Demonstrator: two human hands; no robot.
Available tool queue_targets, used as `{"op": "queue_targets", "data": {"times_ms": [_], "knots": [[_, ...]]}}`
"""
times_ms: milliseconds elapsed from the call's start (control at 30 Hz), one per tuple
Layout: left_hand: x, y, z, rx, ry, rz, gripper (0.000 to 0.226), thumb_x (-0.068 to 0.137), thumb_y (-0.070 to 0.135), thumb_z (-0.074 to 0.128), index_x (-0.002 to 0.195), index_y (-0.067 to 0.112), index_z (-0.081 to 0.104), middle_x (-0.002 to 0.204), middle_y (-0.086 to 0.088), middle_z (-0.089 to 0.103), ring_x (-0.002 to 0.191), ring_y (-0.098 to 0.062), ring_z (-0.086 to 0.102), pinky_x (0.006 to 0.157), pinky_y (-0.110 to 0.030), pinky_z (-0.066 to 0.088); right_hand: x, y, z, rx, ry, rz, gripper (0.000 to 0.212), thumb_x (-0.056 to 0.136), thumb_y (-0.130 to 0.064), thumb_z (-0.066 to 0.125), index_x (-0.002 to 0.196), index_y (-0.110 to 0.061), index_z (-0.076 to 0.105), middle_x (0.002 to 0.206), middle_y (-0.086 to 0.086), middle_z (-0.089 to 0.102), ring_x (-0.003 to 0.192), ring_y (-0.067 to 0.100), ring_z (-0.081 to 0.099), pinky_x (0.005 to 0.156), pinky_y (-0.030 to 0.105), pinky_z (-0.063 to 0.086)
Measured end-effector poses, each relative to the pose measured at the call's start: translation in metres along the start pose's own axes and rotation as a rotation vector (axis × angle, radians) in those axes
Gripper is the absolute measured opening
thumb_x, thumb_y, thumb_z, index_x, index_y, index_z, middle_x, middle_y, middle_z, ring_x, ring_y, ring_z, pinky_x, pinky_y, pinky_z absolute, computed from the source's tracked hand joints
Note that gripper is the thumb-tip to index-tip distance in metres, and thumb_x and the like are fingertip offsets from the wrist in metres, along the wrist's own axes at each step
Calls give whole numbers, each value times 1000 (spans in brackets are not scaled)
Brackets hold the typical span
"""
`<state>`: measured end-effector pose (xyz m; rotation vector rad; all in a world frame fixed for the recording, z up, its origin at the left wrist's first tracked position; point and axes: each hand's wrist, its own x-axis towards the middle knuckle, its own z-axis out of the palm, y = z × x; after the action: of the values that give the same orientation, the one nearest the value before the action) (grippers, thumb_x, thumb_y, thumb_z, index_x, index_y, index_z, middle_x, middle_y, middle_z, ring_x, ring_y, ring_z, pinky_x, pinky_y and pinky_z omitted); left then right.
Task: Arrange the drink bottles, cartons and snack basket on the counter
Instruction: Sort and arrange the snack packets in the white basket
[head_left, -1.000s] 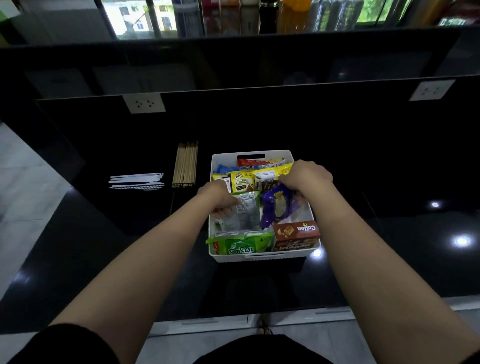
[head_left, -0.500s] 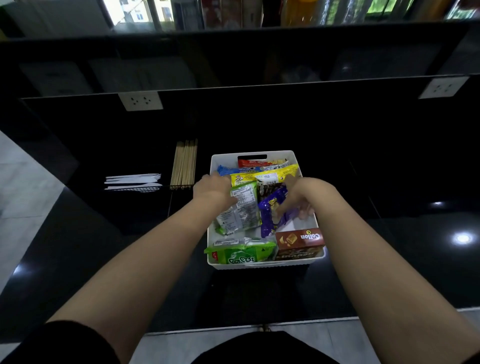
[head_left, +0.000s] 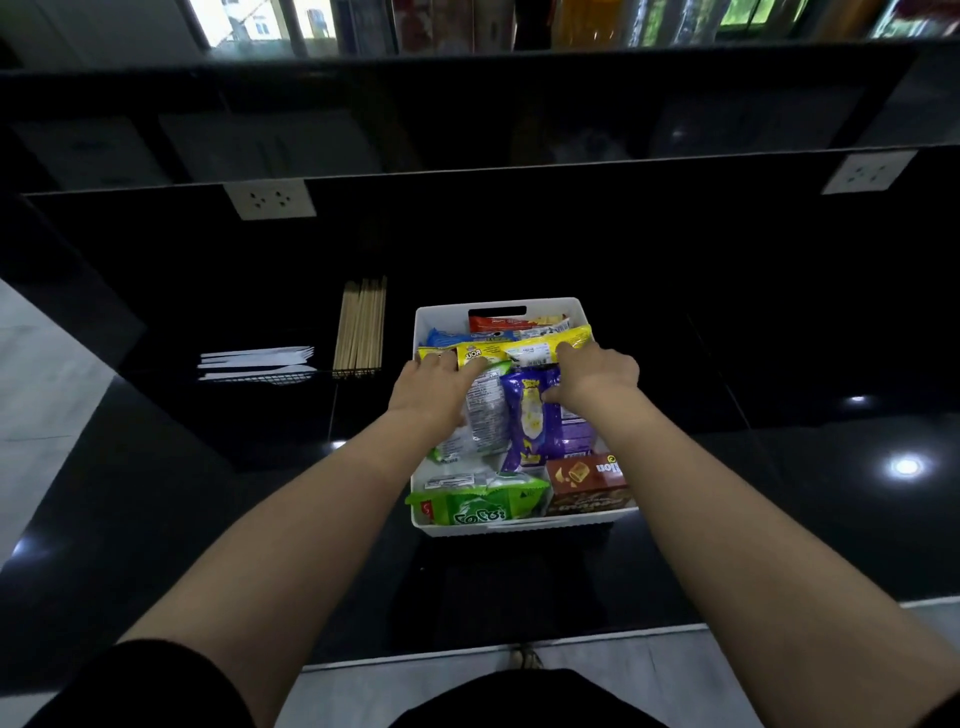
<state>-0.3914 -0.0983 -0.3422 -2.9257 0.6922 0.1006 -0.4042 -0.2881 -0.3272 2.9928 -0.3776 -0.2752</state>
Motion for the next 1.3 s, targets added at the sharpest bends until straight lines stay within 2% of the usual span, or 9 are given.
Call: {"op": "queue_targets", "data": {"times_ms": [67,133,200,300,400,633,1067,1200,1300], "knots": [[0,-1,5,-16,52,14,84,83,33,68,149,28,17,137,-11,40,127,-30,37,101,-41,34,-1,3,9,39,32,-17,69,84,-58,63,138,-23,40,134,11,45,119,30,49,77,38,45],[0,-3,10,-43,92,39,82,85,35,59,151,25,12,146,-12,30,135,-30,28,109,-42,27,-3,8,15,4,139,-69,73,81,-63,61,137,-23,38,135,11,41,123,31,42,90,40,42],[0,-4,14,-89,67,41,89,85,50,56,153,23,6,158,-11,10,146,-29,10,118,-43,14,-5,12,22,-13,266,-151,78,78,-67,60,138,-23,36,137,11,38,126,31,37,98,41,35],[3,-1,17,-138,-14,6,96,88,66,45,154,21,-6,162,-8,-11,149,-26,-9,121,-42,2,-5,17,32,40,265,-281,83,85,-64,53,150,-24,20,157,7,18,145,27,15,114,44,17],[6,2,17,-172,-79,-27,95,89,67,42,154,21,-11,162,-7,-12,149,-25,-10,121,-43,0,-4,18,41,81,209,-331,79,93,-61,42,155,-25,8,163,1,4,150,21,0,119,42,5],[8,-1,16,-133,-126,-2,92,91,62,43,154,20,-8,162,-7,-7,149,-25,-6,121,-46,1,6,19,44,108,147,-354,78,95,-60,38,155,-28,1,163,-2,-2,149,17,-5,119,42,0],[-33,10,0,-298,-14,64,80,95,59,37,155,22,-1,163,-3,-1,149,-19,0,122,-41,1,-47,39,29,322,211,-352,70,95,-48,46,154,-22,19,161,-1,16,148,15,11,120,39,5],[-59,21,-8,-437,67,103,74,95,55,39,154,19,12,161,-4,15,148,-20,13,121,-40,14,-80,43,26,410,275,-349,64,90,-44,53,146,-19,36,151,0,37,140,18,31,118,39,14],[-79,24,-11,-481,88,171,73,90,65,40,149,23,26,152,-2,34,138,-21,34,111,-39,34,-104,46,28,462,321,-338,55,81,-50,54,128,-22,51,128,-3,55,122,19,46,108,39,27]]}}
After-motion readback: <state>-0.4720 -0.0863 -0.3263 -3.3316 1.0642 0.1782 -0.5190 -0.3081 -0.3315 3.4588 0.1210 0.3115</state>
